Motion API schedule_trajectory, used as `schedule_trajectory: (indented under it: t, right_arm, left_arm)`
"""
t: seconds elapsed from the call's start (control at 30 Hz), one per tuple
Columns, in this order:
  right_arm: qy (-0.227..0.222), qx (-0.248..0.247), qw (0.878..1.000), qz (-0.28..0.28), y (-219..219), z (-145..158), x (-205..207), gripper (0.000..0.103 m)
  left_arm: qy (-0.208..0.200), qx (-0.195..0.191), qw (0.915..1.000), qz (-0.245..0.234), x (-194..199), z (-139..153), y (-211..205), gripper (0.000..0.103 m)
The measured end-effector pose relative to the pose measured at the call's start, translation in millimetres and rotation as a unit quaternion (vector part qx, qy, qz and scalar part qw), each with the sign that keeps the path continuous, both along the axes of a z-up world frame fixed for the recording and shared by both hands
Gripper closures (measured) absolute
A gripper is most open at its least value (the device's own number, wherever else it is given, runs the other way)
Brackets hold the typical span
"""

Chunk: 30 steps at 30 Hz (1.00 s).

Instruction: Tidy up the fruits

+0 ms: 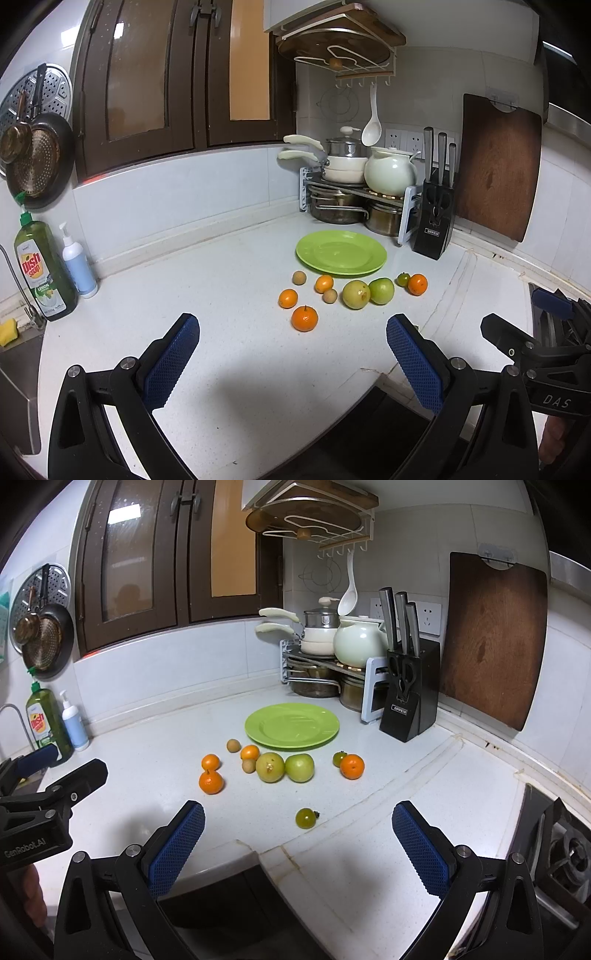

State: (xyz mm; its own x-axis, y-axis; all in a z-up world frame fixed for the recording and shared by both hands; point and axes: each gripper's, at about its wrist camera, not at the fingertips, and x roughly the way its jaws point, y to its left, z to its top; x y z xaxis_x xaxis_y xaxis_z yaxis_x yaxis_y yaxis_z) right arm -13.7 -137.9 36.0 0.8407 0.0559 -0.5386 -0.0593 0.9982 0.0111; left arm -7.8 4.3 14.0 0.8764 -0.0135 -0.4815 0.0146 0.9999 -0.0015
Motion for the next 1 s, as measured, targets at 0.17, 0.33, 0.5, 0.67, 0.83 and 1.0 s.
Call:
schedule_trajectory:
  t: [0.17, 0.33, 0.5, 0.67, 0.83, 1.0]
  right_arm:
    - [0.000, 0.001, 1.000, 0.000, 1.4, -0.3, -0.7, 0.001]
    - [0.000, 0.004, 1.000, 0.003, 1.9, -0.1, -0.5, 0.001]
    - [0.000, 0.006, 1.000, 0.003, 1.5, -2.0, 1.0, 0.001]
    - [0.001, 0.007, 1.000, 0.004, 2.6, -2.9, 2.0, 0.001]
    - [0.001, 0.007, 1.000, 0.003, 2.9, -3.7, 2.6, 0.001]
    - [0.003, 0.008, 1.000, 0.004, 4.2, -6.8, 6.3, 0.001]
  left_arm:
    - [0.001, 0.000, 1.0000, 0.000, 1.0, 1.0, -0.9, 0.000]
    - [0.000, 0.000, 1.0000, 0.000, 0.8, 0.8, -1.3, 0.000]
    - [0.000, 0.001, 1.0000, 0.001, 0.6, 0.1, -1.9, 0.000]
    - [0.000, 0.001, 1.0000, 0.001, 0.3, -0.3, -2.3, 0.000]
    - [0.001, 0.001, 1.0000, 0.000, 0.4, -0.5, -2.4, 0.000]
    - [0.003, 0.002, 1.0000, 0.001, 3.7, -1.4, -2.8, 0.000]
